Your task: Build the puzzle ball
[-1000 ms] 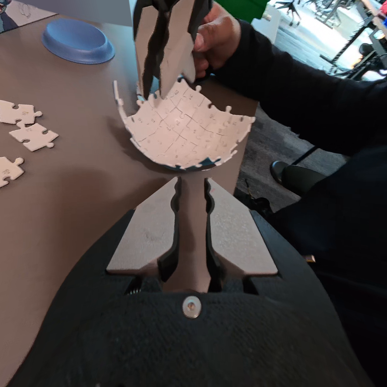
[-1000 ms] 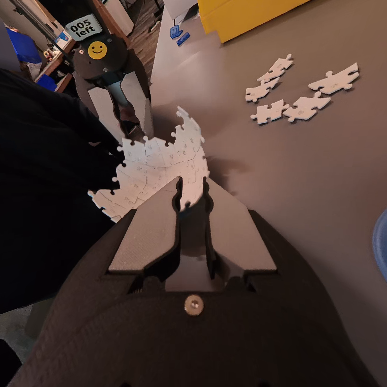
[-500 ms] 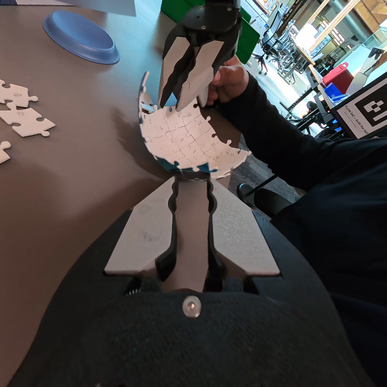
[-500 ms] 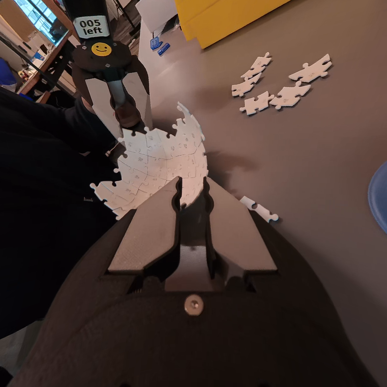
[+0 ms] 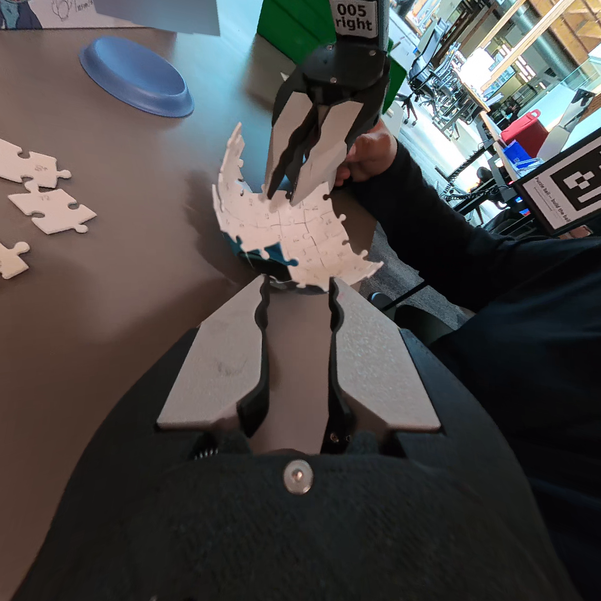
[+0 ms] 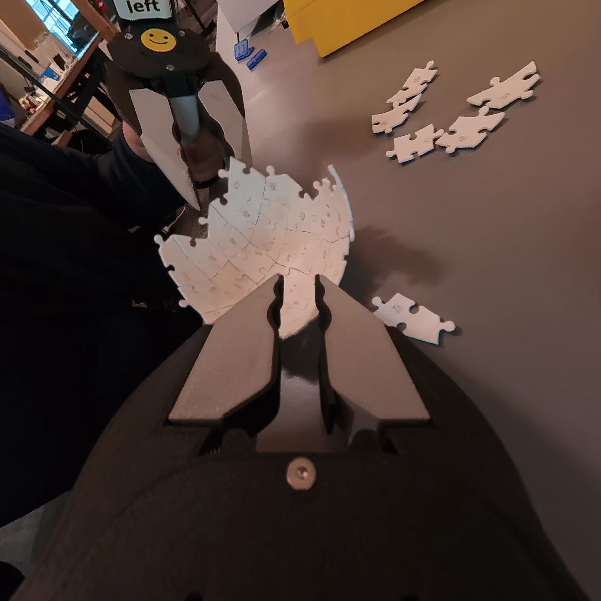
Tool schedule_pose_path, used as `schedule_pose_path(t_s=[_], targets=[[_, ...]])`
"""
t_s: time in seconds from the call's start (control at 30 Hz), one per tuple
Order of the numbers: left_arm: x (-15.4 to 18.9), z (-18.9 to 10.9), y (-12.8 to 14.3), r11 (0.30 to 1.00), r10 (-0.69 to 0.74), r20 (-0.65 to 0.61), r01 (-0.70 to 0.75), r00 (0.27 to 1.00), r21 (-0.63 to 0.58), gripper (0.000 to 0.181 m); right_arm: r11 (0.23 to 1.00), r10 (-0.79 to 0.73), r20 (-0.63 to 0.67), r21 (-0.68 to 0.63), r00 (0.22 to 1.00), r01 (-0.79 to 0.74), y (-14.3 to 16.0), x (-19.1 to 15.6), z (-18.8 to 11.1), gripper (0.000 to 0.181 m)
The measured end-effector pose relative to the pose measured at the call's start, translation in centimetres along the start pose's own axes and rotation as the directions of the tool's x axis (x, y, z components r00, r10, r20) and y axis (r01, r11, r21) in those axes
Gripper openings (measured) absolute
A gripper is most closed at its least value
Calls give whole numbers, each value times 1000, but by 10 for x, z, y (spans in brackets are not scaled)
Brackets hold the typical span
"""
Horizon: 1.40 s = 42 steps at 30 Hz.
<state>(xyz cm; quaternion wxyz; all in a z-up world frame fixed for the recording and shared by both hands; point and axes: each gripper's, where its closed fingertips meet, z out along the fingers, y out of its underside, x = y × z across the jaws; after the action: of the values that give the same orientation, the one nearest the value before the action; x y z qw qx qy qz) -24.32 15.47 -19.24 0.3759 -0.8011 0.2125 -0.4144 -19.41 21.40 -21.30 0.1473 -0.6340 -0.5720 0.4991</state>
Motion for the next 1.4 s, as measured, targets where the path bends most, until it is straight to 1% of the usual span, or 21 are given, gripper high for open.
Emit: schedule_pose_path(t_s=[0.1, 0.2, 0.27, 0.33, 0.47, 0.5, 0.7, 0.8, 0.9, 1.03, 1.13, 1.2, 1.3, 1.4], targets=[[-2, 0, -3, 1000, 1, 0, -1, 1000, -2, 32, 1000, -7, -18, -4, 1000, 7, 0, 1, -1, 17], [-5, 0, -7, 1000, 5, 1, -5, 1000, 1, 32, 999, 7, -58, 39, 998, -4, -10, 11, -9, 18], [-7, 1, -9, 1000, 9, 4, -9, 1000, -1, 32, 996, 43, -68, 79, 997, -38, -19, 20, -15, 23], [-9, 2, -10, 1000, 10, 7, -10, 1000, -6, 32, 994, 71, -60, 85, 996, -66, -25, 27, -16, 28], [-10, 6, -11, 1000, 19, 4, -19, 1000, -18, 28, 997, 32, 64, 72, 997, -37, -31, 15, -6, 29], [-11, 7, -11, 1000, 21, 4, -21, 1000, -19, 27, 998, 32, 75, 60, 997, -37, -30, 15, -4, 30], [-16, 12, -13, 1000, 21, 6, -21, 1000, -22, 21, 999, 44, 79, 8, 996, -45, -25, 21, 13, 26], [-16, 14, -15, 1000, 23, -3, -23, 1000, -18, 19, 1000, 25, 44, -18, 999, -24, -23, 24, 19, 18], [-16, 16, -16, 999, 27, -10, -27, 1000, -18, 19, 999, -5, 13, -37, 1000, 5, -21, 25, 20, 16], [-13, 18, -19, 999, 36, -17, -36, 999, -25, 19, 992, -78, -78, -104, 994, 69, -16, 31, 9, 22], [-10, 20, -19, 998, 47, -24, -48, 999, -39, 19, 976, -138, -87, -183, 987, 120, -21, 24, -3, 23], [-9, 22, -19, 998, 54, -28, -56, 998, -42, 18, 947, -189, -80, -277, 979, 161, -22, 19, -8, 24], [-9, 25, -19, 998, 56, -32, -57, 998, -42, 18, 882, -262, -73, -424, 962, 208, -21, 19, -10, 24], [-8, 28, -19, 999, 41, -49, -42, 998, -32, 18, 841, -249, -47, -505, 967, 192, -13, 20, -6, 21]])
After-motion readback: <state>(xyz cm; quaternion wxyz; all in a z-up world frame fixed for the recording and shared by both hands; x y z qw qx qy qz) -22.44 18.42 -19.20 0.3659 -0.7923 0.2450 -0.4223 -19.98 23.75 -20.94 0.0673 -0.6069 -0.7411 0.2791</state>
